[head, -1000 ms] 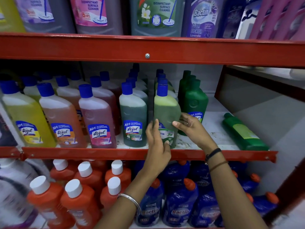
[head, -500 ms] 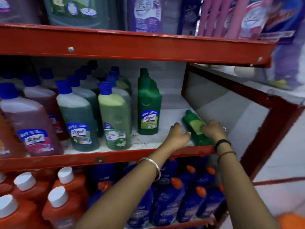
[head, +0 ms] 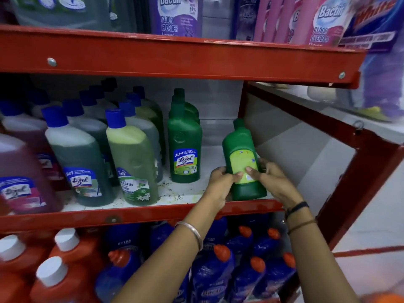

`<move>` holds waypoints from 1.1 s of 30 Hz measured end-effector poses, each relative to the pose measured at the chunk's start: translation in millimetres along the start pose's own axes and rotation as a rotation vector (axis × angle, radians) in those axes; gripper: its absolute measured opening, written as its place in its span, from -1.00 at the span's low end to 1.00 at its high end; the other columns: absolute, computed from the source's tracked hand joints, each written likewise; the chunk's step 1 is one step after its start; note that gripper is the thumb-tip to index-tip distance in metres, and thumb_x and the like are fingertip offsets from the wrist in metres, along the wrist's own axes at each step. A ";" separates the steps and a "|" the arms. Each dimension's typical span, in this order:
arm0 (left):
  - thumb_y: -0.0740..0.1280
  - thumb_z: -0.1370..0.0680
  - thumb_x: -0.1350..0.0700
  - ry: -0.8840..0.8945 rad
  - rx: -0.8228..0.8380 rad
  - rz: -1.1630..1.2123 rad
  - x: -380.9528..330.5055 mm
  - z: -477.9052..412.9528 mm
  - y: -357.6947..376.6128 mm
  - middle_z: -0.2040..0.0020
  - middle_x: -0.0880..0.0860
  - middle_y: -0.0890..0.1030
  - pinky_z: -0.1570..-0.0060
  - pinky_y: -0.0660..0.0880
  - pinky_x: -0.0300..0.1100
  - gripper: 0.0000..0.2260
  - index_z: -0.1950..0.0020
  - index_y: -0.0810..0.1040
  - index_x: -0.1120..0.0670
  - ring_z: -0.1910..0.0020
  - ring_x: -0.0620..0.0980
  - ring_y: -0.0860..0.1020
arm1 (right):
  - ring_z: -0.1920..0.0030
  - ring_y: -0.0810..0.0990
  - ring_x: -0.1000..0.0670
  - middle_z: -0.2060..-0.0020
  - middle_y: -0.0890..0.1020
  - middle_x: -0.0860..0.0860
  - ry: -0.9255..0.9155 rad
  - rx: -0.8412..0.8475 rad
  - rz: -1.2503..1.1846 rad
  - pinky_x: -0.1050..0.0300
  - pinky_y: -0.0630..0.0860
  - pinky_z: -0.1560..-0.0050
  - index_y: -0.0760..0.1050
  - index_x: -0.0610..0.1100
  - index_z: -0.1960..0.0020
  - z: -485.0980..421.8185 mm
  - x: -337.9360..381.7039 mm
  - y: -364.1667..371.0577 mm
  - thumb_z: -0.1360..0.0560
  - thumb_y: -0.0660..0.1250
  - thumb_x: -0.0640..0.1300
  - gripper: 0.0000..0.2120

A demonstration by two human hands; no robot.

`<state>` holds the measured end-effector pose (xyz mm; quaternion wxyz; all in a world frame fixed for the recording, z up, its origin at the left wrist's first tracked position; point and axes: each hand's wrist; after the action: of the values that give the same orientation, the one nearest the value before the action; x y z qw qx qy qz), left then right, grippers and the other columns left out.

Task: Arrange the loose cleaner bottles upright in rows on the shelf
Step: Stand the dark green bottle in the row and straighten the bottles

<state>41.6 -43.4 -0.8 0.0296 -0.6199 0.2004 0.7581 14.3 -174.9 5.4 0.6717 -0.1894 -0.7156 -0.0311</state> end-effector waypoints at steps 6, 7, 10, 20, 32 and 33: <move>0.39 -0.43 0.30 0.348 -0.187 -0.195 -0.6 25.4 -43.9 -0.12 0.12 0.60 -0.10 0.55 -0.01 -0.63 -0.21 0.43 0.13 -0.08 0.04 0.57 | -0.16 0.50 -0.03 -0.16 0.51 -0.09 -0.200 0.099 0.013 0.01 0.52 -0.13 0.30 -0.14 -0.28 8.0 8.5 37.0 -0.43 0.40 -0.23 -0.52; 0.39 -0.42 0.28 0.405 -0.224 -0.237 -0.1 29.2 -53.6 -0.15 0.13 0.59 -0.15 0.52 0.04 -0.60 -0.23 0.42 0.11 -0.11 0.06 0.56 | -0.17 0.49 -0.03 -0.18 0.51 -0.08 -0.216 0.125 0.013 -0.02 0.51 -0.15 0.29 -0.11 -0.27 9.2 11.6 46.1 -0.43 0.41 -0.22 -0.52; 0.37 -0.39 0.15 0.496 -0.339 -0.392 3.1 36.4 -80.1 -0.25 0.13 0.53 -0.22 0.46 0.13 -0.51 -0.30 0.36 0.06 -0.23 0.09 0.50 | -0.19 0.49 -0.05 -0.20 0.48 -0.09 -0.243 0.178 -0.013 0.00 0.52 -0.14 0.27 -0.11 -0.26 11.9 17.3 74.6 -0.42 0.40 -0.25 -0.51; 0.29 -0.51 0.29 0.599 -0.405 -0.633 8.7 54.1 -115.1 -0.34 0.17 0.41 -0.27 0.27 -0.25 -0.52 -0.40 0.26 0.20 -0.33 0.07 0.37 | -0.13 0.52 -0.02 -0.02 0.50 0.12 -0.264 0.026 -0.006 0.15 0.53 -0.10 0.29 -0.09 -0.14 31.1 5.9 122.4 -0.40 0.42 -0.30 -0.57; 0.26 -0.49 0.35 0.728 -0.451 -0.562 19.0 78.7 -121.0 -0.04 0.11 0.50 -0.07 0.49 -0.11 -0.77 -0.13 0.48 0.23 -0.02 0.05 0.51 | 0.20 0.41 0.16 0.03 0.37 -0.05 -0.191 -0.203 0.364 0.22 0.38 0.22 0.45 -0.19 0.05 54.9 45.9 161.0 -0.22 0.45 0.29 -0.40; 0.24 -0.49 0.37 0.741 -0.436 -0.559 19.5 80.2 -122.6 -0.05 0.08 0.49 -0.09 0.48 -0.15 -0.75 -0.14 0.49 0.22 -0.04 0.02 0.51 | 0.22 0.42 0.16 0.05 0.41 -0.06 -0.206 -0.214 0.386 0.20 0.39 0.23 0.46 -0.19 0.08 53.7 46.8 161.3 -0.24 0.46 0.26 -0.44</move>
<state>-1.3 92.5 -40.0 0.0282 -0.8686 -0.1386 0.4748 12.6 1.3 11.9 0.5649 -0.3947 -0.7234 0.0417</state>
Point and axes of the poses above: each hand's wrist, its own z-axis away from the middle knuckle, its own y-axis out of the palm, x = y × z
